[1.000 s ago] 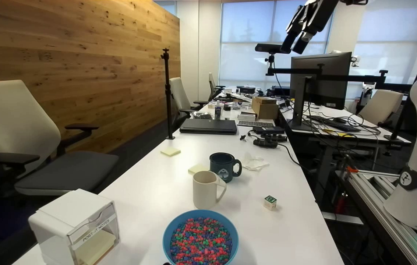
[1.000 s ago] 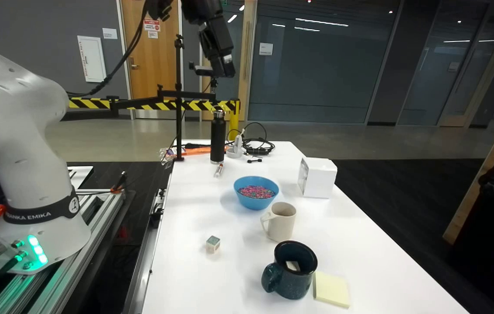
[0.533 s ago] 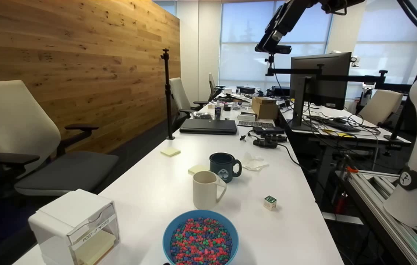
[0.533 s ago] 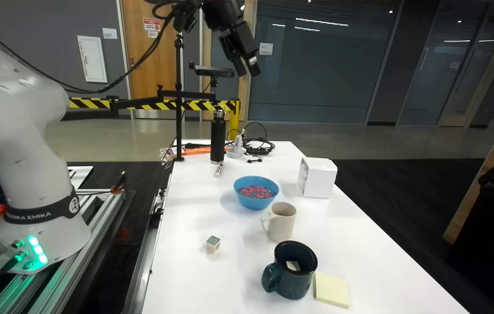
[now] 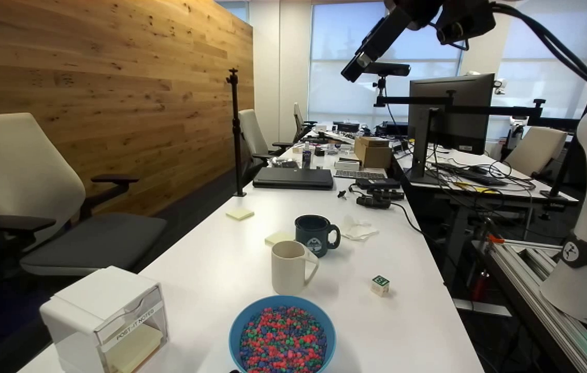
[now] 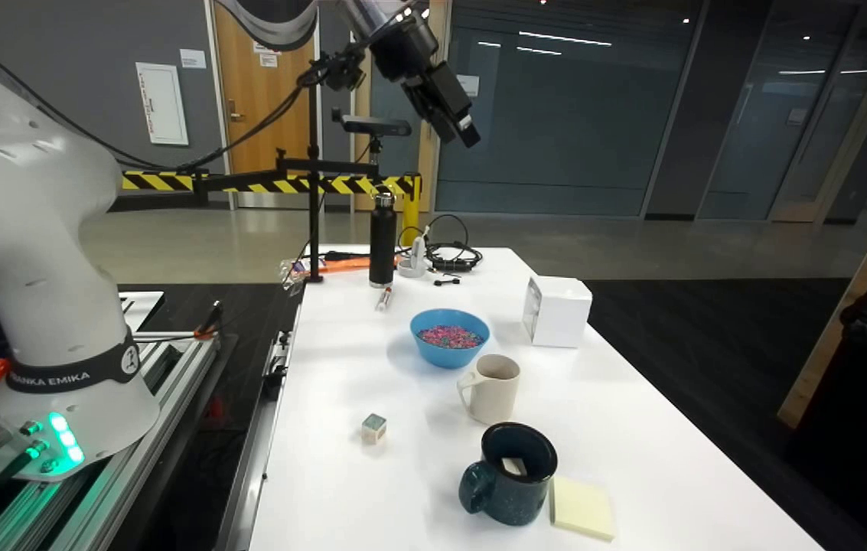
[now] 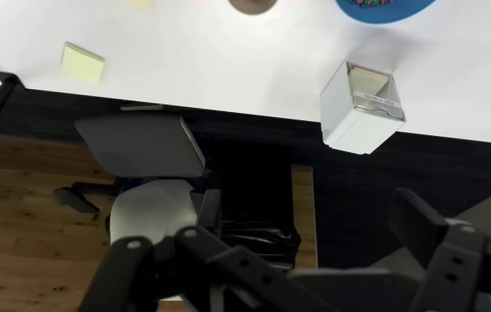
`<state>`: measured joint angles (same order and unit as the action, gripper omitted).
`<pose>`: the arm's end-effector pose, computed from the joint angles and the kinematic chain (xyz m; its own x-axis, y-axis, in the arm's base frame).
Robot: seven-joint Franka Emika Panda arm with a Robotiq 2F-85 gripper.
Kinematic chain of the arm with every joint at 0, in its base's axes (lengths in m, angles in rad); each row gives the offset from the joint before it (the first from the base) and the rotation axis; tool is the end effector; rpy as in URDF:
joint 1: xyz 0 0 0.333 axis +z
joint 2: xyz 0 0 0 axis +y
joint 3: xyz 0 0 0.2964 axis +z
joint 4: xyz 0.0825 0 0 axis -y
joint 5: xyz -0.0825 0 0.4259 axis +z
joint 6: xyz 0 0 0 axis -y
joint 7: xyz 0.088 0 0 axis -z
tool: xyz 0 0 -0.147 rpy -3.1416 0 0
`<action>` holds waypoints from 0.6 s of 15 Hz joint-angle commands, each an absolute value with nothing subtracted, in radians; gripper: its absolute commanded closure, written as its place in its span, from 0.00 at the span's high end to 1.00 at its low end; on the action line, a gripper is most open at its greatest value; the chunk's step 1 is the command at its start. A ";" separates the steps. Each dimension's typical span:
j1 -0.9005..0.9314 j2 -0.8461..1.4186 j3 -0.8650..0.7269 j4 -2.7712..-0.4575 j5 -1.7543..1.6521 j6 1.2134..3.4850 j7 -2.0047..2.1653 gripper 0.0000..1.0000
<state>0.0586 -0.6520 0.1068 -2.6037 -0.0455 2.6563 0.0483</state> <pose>0.4681 0.0778 0.4803 0.7506 0.1426 0.6452 0.1230 -0.9895 0.0756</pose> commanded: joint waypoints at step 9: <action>-0.005 -0.673 0.150 -2.769 -0.075 2.765 0.069 1.00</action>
